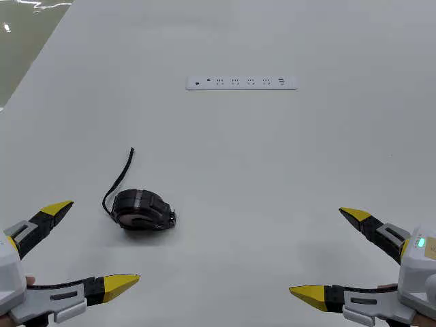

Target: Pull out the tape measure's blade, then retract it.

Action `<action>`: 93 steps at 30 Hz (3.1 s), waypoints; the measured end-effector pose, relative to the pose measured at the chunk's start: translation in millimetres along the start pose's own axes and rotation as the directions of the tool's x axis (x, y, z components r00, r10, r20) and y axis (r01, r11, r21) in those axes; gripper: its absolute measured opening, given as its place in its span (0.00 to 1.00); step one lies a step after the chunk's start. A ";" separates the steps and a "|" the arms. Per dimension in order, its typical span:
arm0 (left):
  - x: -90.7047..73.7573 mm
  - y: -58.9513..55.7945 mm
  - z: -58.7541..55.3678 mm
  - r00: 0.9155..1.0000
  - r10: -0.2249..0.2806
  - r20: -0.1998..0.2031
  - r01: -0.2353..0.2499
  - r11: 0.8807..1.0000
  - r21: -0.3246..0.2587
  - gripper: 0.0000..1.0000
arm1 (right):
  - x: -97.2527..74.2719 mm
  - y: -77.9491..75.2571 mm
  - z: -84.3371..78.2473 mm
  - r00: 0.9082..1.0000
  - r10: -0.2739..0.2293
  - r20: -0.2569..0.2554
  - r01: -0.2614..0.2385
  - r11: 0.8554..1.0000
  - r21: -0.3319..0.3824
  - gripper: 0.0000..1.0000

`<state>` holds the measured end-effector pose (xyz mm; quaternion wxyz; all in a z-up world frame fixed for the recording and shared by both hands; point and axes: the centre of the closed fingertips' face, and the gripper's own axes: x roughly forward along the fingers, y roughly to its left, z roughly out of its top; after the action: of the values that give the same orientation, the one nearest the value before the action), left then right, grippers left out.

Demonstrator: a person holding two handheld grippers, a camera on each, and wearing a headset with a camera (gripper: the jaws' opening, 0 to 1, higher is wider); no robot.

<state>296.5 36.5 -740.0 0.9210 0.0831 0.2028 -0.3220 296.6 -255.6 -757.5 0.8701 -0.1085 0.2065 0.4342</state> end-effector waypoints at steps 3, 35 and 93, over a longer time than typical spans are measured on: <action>-0.6 1.2 -0.6 1.000 0.002 -0.002 -0.002 1.000 -0.006 1.00 | 1.2 -0.4 -0.8 1.000 0.004 -0.001 -0.004 1.000 0.003 0.99; 2.0 6.7 3.3 0.999 -0.036 -0.031 0.037 0.999 0.030 0.99 | 1.5 -7.1 -0.4 1.000 0.028 -0.014 -0.028 1.000 0.011 0.96; 56.5 21.7 -7.5 0.872 -0.309 -0.381 0.405 0.891 0.204 0.58 | 91.7 -0.6 25.8 0.968 0.239 -0.070 -0.246 0.960 -0.133 0.65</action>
<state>347.8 23.9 -770.5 0.7752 0.2258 0.3225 -0.4941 353.3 -181.2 -776.1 0.7946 -0.1550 0.2104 0.5480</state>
